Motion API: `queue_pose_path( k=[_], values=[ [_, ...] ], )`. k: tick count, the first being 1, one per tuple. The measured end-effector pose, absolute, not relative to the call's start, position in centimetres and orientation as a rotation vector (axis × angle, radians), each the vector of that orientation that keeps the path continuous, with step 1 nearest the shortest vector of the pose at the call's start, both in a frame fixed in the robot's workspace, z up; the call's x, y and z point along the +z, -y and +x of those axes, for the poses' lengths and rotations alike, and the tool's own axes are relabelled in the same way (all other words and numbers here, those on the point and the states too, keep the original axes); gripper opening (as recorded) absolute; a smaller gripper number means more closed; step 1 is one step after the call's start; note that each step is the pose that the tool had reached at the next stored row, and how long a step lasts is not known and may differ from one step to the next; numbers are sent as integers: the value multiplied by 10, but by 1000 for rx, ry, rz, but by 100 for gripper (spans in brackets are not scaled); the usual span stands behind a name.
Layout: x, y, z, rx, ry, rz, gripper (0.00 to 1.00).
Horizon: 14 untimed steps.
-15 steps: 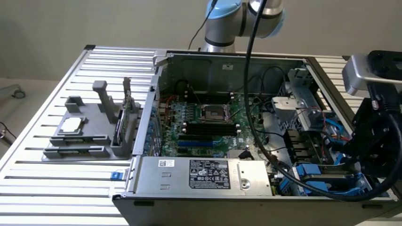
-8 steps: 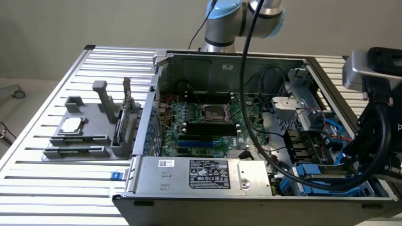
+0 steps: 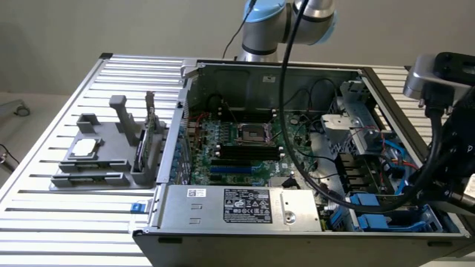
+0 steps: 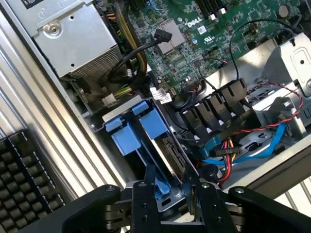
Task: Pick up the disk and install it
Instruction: 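Insert the first disk wire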
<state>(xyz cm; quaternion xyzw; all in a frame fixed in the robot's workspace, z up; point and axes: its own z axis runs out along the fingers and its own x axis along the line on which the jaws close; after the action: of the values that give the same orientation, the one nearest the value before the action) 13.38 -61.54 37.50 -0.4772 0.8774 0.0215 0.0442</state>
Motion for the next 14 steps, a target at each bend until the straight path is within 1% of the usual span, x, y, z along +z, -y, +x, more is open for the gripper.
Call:
queue_pose_path(
  k=[14],
  values=[
    [374,615,134,49,-2841,-1107,37]
  ],
)
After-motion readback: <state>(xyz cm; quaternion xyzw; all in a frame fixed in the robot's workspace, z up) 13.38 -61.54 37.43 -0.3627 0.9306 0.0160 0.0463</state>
